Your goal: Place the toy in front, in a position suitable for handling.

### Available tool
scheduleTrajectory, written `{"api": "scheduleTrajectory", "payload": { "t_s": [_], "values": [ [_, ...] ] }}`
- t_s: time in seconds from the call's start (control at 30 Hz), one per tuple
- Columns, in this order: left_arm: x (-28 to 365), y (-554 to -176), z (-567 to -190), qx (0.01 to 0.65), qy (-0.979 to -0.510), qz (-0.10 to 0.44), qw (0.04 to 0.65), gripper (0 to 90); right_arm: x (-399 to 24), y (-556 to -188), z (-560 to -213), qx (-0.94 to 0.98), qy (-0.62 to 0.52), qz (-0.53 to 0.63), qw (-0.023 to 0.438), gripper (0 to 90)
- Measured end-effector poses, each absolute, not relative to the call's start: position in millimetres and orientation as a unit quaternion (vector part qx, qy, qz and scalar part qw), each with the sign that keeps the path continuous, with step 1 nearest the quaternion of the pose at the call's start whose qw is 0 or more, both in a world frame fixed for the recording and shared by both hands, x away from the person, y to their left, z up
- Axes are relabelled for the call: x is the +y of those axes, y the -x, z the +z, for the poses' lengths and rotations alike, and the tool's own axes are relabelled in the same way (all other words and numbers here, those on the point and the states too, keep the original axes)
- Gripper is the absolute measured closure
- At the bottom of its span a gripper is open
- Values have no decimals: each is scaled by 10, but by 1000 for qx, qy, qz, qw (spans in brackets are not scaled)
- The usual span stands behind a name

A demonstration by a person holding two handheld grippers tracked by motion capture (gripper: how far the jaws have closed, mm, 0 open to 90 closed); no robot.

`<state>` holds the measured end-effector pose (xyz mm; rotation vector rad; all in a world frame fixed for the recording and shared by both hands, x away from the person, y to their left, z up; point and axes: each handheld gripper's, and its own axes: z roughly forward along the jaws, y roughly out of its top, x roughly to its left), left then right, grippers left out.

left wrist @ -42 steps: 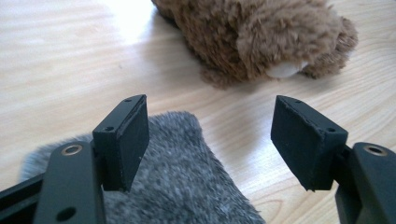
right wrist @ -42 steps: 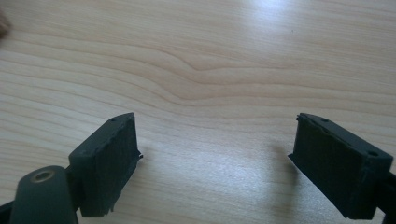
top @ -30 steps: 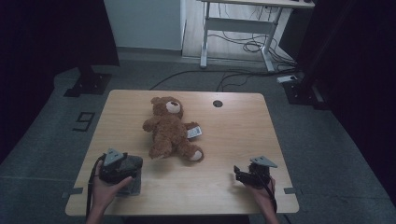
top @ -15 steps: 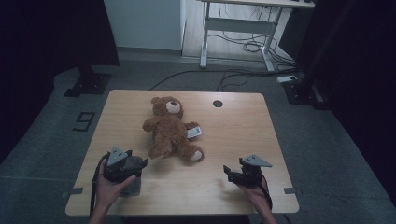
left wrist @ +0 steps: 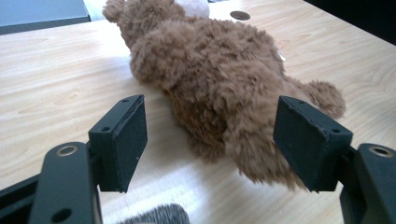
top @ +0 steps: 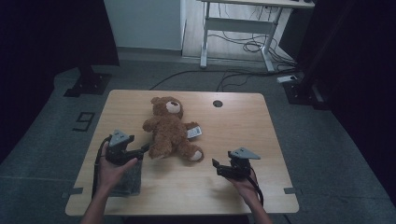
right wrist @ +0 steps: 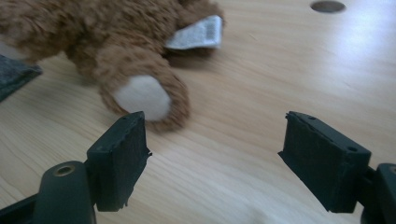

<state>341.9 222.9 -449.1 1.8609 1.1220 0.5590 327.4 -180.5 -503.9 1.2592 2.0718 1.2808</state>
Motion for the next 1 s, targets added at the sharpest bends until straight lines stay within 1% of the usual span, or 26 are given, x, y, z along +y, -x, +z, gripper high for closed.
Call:
{"api": "scheduleTrajectory", "payload": {
  "t_s": [0.33,0.37,0.5,0.73,0.9,0.97,1.0],
  "values": [
    [2252,-3710,-4522,465,-747,220,422,280,-1566,-3403,-5035,747,-438,462,193,221],
    [2275,-3800,-4530,473,-743,213,423,283,-1549,-3421,-5041,747,-438,463,192,221],
    [2268,-3949,-4540,483,-739,200,425,283,-1428,-3522,-5080,746,-440,465,181,212],
    [2128,-4073,-4589,469,-752,192,422,279,-1186,-3634,-5166,758,-429,464,165,195],
    [2037,-4166,-4641,471,-758,199,405,310,-984,-3712,-5304,769,-421,454,160,184],
    [2035,-4201,-4654,478,-753,203,404,352,-911,-3770,-5379,775,-420,444,160,186],
    [2037,-4216,-4657,483,-751,203,402,387,-879,-3800,-5415,777,-421,440,161,194]
  ]
}}
